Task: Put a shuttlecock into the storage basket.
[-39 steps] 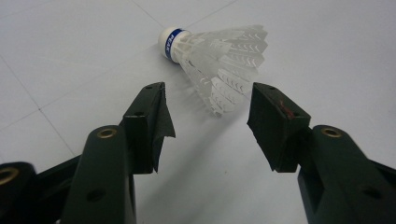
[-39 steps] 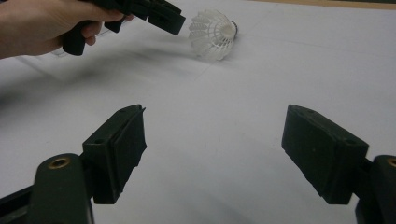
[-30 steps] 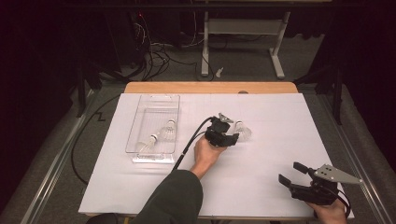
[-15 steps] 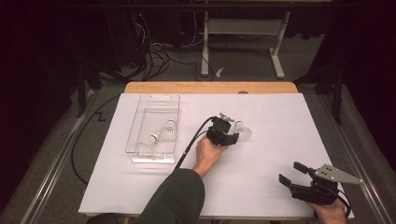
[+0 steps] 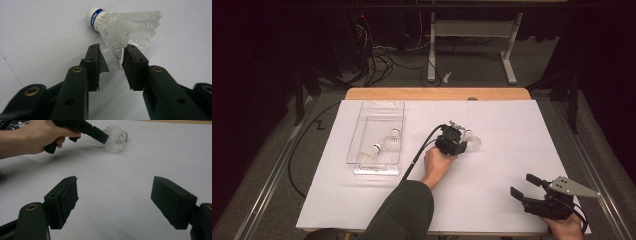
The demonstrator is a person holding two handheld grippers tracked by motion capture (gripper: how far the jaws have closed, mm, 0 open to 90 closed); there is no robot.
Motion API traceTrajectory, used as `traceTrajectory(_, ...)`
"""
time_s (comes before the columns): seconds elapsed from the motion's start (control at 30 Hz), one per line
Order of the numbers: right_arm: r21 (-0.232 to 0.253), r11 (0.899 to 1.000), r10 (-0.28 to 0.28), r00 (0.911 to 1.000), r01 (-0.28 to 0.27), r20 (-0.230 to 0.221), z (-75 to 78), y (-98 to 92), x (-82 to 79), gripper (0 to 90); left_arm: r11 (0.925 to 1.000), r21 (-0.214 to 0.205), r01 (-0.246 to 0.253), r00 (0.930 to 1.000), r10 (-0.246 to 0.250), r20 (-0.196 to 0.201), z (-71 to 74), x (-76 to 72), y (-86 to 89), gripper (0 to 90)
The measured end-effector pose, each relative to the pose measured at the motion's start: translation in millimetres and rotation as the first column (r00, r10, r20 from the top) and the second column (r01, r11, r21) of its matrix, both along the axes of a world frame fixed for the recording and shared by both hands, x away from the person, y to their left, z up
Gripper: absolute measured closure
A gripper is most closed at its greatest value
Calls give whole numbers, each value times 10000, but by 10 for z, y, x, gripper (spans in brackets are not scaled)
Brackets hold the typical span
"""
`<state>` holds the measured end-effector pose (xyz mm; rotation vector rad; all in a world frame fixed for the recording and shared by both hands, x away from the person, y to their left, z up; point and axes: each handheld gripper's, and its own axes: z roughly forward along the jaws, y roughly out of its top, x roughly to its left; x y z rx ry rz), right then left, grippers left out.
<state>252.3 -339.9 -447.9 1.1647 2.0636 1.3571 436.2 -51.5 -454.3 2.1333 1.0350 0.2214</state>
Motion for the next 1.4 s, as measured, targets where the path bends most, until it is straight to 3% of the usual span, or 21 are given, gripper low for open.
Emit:
traceTrajectory(0.5, 16, 10000, -8, 10000, 8, -10, -1, -2, -1, 219, 9996, 245, -166, 9998, 169, -115, -15, 19, 13, 887)
traceTrajectory(0.83, 26, 10000, -10, 10000, 10, -8, -2, -7, 1, 219, 9996, 283, 51, 9999, -48, -113, 2, 11, 34, 896)
traceTrajectory(1.4, 12, 10000, -15, 10000, 15, -1, -1, -7, -1, 219, 9983, 168, 549, 9983, -552, 184, 177, -72, 126, 898)
